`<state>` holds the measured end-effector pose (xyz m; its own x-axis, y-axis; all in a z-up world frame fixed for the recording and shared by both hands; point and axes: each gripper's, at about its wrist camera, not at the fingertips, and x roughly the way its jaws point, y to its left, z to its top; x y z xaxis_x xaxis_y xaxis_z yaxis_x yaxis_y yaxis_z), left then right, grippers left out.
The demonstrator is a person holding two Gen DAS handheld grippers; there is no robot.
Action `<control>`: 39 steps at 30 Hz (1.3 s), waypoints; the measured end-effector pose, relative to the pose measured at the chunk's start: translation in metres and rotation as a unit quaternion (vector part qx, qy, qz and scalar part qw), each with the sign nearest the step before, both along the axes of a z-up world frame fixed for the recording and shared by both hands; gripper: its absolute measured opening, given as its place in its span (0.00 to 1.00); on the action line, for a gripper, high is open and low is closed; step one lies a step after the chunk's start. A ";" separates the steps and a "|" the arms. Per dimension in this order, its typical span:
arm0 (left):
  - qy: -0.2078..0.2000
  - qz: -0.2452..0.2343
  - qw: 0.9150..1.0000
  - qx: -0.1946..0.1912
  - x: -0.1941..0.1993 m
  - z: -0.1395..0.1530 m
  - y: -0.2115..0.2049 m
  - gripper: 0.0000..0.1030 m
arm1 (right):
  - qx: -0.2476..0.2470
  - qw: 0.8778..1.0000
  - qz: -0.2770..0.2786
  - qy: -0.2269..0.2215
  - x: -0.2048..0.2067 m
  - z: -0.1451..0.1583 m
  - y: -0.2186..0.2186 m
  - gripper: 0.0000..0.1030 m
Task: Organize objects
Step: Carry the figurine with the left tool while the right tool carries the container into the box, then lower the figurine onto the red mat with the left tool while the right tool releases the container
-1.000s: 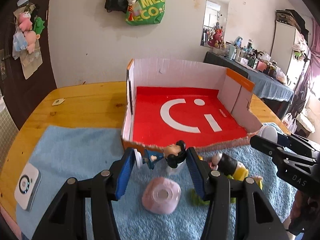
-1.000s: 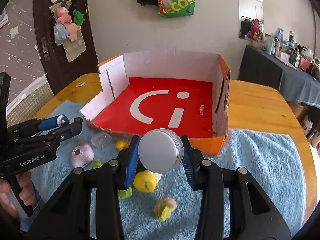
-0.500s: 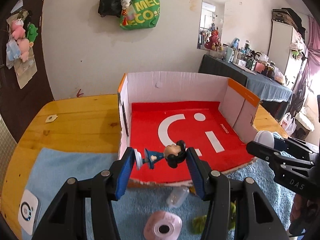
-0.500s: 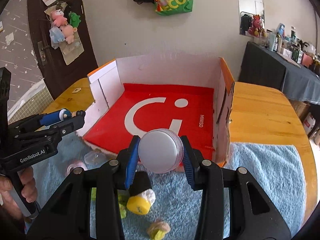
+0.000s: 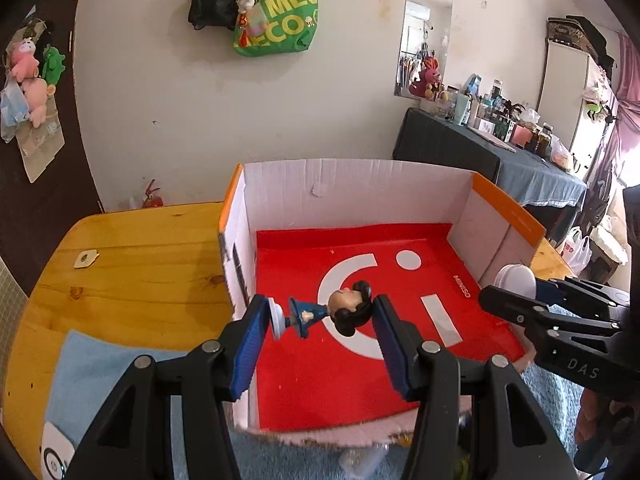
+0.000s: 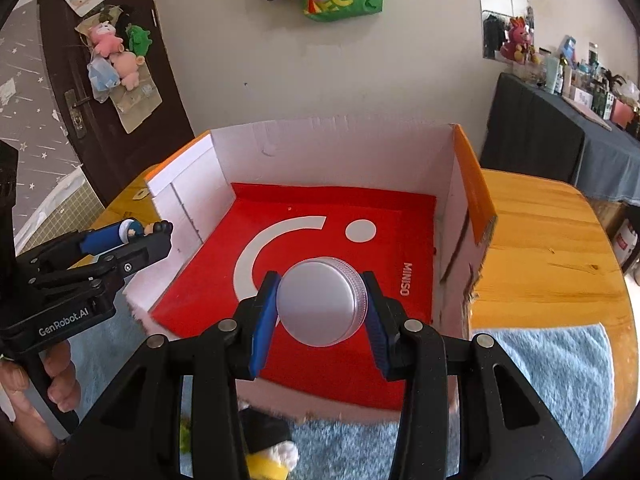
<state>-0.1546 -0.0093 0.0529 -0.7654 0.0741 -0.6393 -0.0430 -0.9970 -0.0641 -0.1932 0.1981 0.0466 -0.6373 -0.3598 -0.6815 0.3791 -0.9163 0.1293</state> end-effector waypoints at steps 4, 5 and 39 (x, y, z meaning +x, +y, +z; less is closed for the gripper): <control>-0.017 -0.003 1.000 0.004 -0.017 -0.005 0.000 0.54 | -0.002 1.000 0.000 -0.018 -0.016 -0.004 -0.001 0.37; -0.022 -0.003 1.000 0.005 -0.021 -0.007 0.001 0.54 | -0.001 1.000 0.000 -0.024 -0.020 -0.006 -0.002 0.37; -0.135 -0.024 0.990 -0.015 -0.075 -0.062 0.005 0.54 | 0.078 0.989 0.003 -0.125 -0.055 -0.045 -0.004 0.38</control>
<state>-0.2297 -0.0043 -0.0094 -0.5623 0.0839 -0.8226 -0.0750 -0.9959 -0.0504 -0.2483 0.1943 0.0016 -0.4397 -0.2416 -0.8650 0.3586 -0.9303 0.0776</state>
